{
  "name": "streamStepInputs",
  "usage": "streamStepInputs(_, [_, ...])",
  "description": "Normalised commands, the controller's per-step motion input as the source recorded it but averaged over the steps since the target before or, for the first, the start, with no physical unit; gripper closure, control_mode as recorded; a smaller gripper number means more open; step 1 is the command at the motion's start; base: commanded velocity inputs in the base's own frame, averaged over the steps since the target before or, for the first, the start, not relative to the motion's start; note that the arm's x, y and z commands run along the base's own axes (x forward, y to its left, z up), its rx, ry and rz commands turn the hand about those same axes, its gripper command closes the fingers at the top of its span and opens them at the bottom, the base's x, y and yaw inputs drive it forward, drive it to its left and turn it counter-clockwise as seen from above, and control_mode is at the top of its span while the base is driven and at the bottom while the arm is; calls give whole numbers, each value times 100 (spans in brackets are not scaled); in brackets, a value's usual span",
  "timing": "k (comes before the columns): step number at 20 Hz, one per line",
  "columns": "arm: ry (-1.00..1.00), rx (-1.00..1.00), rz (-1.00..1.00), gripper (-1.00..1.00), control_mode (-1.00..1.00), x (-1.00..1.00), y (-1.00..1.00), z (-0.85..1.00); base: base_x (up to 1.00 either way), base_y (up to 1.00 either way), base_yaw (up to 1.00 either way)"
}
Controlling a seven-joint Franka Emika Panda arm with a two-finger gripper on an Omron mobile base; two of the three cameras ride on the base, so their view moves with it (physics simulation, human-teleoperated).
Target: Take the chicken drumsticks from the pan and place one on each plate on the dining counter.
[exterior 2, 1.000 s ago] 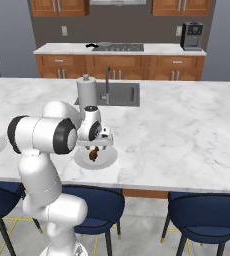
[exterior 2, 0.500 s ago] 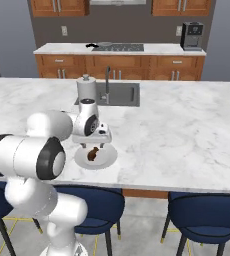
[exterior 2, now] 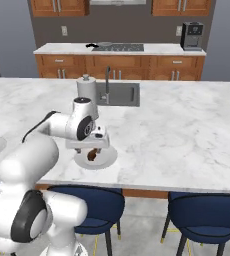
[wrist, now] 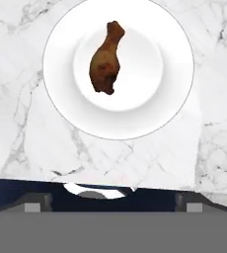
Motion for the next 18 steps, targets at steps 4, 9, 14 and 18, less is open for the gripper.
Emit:
streamStepInputs(4, [0,4,-2,-100,-100,-100,-12,48,0,0,0])
streamStepInputs(9, [0,0,-10,-100,-100,-94,-5,46,0,0,0])
streamStepInputs(14, [0,0,-11,-100,-100,-97,0,32,0,0,0])
streamStepInputs(18, [0,0,-8,-100,-100,-87,0,30,0,0,0])
